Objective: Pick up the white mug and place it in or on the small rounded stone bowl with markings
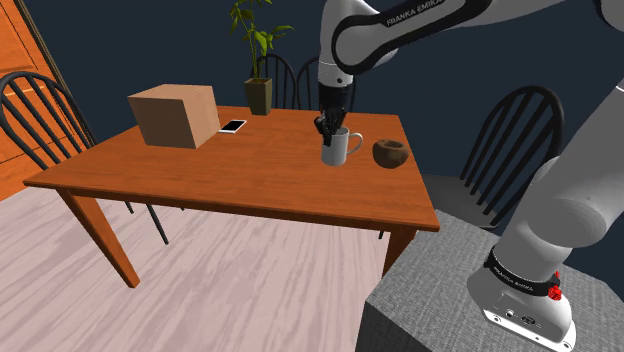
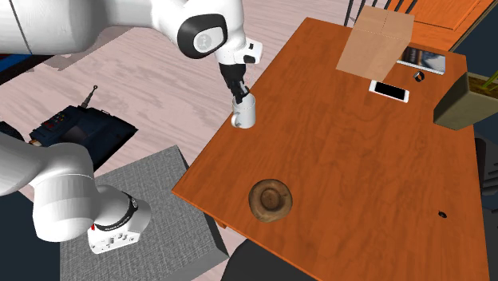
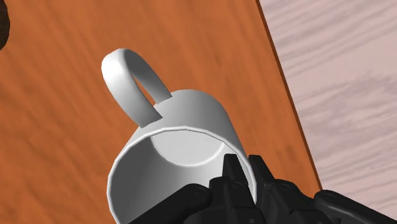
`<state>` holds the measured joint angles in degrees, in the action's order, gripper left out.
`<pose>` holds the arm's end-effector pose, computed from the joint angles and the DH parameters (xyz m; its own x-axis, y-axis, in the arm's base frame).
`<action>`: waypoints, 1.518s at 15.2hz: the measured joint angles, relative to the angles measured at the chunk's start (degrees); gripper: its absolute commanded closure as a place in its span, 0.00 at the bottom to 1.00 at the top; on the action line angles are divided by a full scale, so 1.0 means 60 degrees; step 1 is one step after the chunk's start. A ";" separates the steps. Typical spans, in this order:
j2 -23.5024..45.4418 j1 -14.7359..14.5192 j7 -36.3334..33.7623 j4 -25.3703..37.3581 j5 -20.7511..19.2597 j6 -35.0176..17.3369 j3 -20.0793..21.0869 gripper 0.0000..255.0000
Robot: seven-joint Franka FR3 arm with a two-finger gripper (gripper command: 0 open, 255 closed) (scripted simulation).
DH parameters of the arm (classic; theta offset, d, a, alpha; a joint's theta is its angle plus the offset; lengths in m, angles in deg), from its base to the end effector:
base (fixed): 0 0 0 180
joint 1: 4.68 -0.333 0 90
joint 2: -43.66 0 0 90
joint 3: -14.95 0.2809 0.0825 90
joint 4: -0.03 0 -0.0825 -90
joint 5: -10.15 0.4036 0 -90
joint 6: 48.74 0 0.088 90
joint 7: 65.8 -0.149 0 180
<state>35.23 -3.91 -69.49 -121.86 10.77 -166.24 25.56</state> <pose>0.5337 0.0942 0.3941 0.9924 0.1016 0.0690 0.1010 -0.9948 0.0127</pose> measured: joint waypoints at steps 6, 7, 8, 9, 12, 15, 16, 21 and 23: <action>-0.0116 -0.0006 -0.0002 0.0626 0.0017 0.0740 -0.0002 1.00; -0.0168 0.0002 0.0024 0.0712 0.0028 0.0878 -0.0017 1.00; -0.0215 0.0007 0.0041 0.0800 0.0034 0.1011 -0.0028 1.00; -0.0221 0.0004 0.0034 0.0906 0.0034 0.1124 -0.0025 1.00; -0.0399 0.0107 0.0301 0.0898 0.0053 0.1296 -0.0187 1.00; -0.0767 0.0359 0.0953 0.0689 0.0064 0.1451 -0.0592 1.00; -0.0940 0.0438 0.1172 0.0558 0.0069 0.1497 -0.0729 1.00; -0.1310 0.0899 0.2367 0.0347 -0.0028 0.1660 -0.1513 1.00; -0.1484 0.1067 0.2807 0.0256 -0.0080 0.1746 -0.1802 1.00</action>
<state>26.33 2.49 -52.65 -120.33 10.29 -155.76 14.75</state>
